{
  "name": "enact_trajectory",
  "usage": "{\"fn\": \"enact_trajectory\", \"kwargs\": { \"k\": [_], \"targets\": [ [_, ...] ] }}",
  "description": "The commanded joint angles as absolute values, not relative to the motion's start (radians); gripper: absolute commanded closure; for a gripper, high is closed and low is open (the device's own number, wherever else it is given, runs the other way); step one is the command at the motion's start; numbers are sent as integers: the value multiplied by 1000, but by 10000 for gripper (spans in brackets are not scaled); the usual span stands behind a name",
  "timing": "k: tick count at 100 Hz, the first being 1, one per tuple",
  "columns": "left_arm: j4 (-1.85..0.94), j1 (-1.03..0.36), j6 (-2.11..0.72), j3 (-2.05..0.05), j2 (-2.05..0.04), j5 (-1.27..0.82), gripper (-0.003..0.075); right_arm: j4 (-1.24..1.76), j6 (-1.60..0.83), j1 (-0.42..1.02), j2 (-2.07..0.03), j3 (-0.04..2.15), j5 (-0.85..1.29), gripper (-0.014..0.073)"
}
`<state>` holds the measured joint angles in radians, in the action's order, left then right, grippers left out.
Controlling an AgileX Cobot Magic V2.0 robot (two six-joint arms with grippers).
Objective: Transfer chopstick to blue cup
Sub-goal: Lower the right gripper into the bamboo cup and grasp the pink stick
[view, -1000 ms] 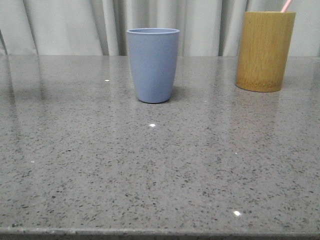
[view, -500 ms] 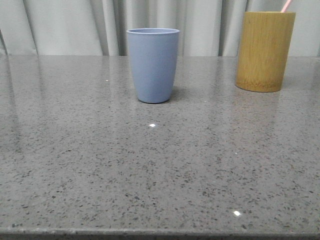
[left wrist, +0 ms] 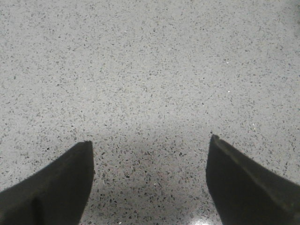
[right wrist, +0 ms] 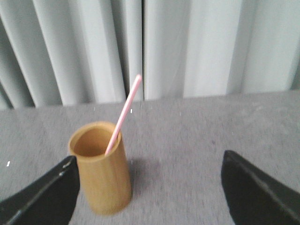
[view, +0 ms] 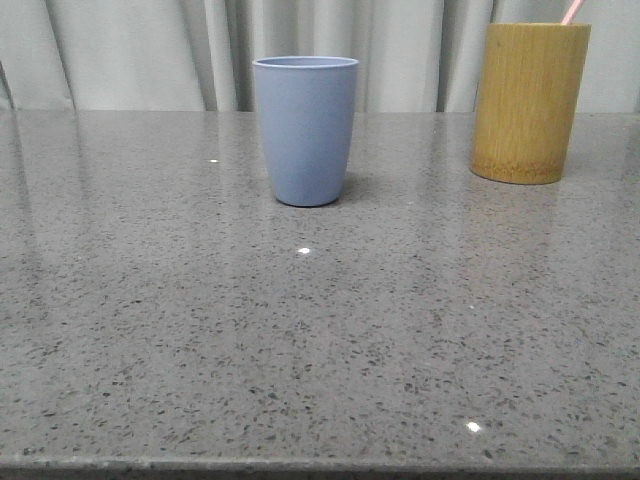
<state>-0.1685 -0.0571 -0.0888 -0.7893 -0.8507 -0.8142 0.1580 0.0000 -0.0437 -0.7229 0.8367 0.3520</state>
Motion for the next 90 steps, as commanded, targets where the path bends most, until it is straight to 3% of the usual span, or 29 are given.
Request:
{"fn": "enact_trajectory", "kwargs": {
  "k": [1, 37, 90],
  "targets": [
    [-190, -56, -90, -816, -845, -750, 227, 184, 0, -48, -786, 859, 158, -22],
    [-190, -56, -90, -816, -845, -745, 227, 232, 0, -6, -1067, 871, -123, -22],
    [-191, -56, -90, -816, -845, -744, 227, 232, 29, 60, -1344, 1015, -264, -22]
  ]
}}
